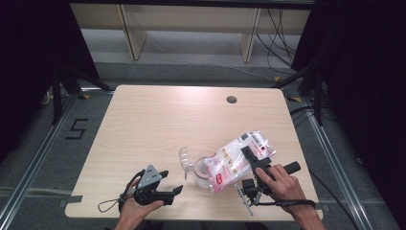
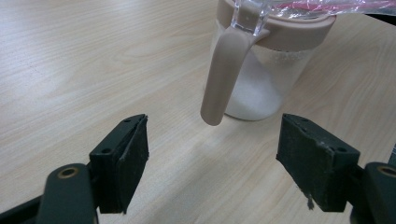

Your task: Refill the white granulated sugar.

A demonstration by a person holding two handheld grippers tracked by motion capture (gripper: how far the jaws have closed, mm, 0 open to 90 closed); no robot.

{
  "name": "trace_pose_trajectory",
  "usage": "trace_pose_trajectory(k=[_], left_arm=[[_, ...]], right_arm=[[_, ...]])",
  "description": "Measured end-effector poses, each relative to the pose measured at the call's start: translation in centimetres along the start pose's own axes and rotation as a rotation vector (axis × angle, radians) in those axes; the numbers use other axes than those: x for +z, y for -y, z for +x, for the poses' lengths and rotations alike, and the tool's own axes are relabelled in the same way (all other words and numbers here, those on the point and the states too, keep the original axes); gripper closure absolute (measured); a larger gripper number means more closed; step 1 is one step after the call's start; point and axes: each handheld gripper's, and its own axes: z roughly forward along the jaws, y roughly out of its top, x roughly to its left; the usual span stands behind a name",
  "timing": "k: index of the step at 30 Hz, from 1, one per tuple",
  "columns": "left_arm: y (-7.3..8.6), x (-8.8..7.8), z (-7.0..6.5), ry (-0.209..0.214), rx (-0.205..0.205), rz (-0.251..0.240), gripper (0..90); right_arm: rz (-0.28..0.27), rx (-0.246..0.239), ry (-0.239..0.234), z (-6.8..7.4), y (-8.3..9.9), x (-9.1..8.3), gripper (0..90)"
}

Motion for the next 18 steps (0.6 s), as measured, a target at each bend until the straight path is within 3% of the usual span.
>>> trace_pose_trajectory(k=[3, 9, 10, 13, 14, 16, 18], left_arm=[[0.00, -0.01, 0.01, 0.000, 0.001, 0.001, 24.3], [0.01, 0.01, -0.02, -0.001, -0.002, 0.001, 24.3], [0.01, 0.01, -0.02, -0.001, -0.002, 0.001, 24.3], [0.01, 0.01, -0.06, 0.001, -0.008, -0.001, 24.3], [0.02, 0.07, -0.14, -0.001, -0.023, -0.009, 24.3], [0.01, 0.02, -0.08, 0.002, -0.015, -0.006, 24.3], [0.03, 0.05, -0.13, -0.001, -0.019, -0.004, 24.3]], right_arm=[[0.008, 0.019, -0.001, 0.13, 0.03, -0.09, 72.4], [0.000, -0.004, -0.004, -0.03, 0.05, -0.03, 72.5], [0.015, 0.018, -0.017, 0.03, -0.01, -0.13, 72.6], [0.005, 0.018, -0.005, 0.07, 0.03, -0.08, 72.6], [-0.002, 0.007, 0.000, -0.02, 0.07, -0.05, 72.6], [0.002, -0.014, -0.012, -0.27, 0.11, -0.14, 72.7], [-0.005, 0.003, 0.002, -0.15, 0.15, -0.12, 72.7]])
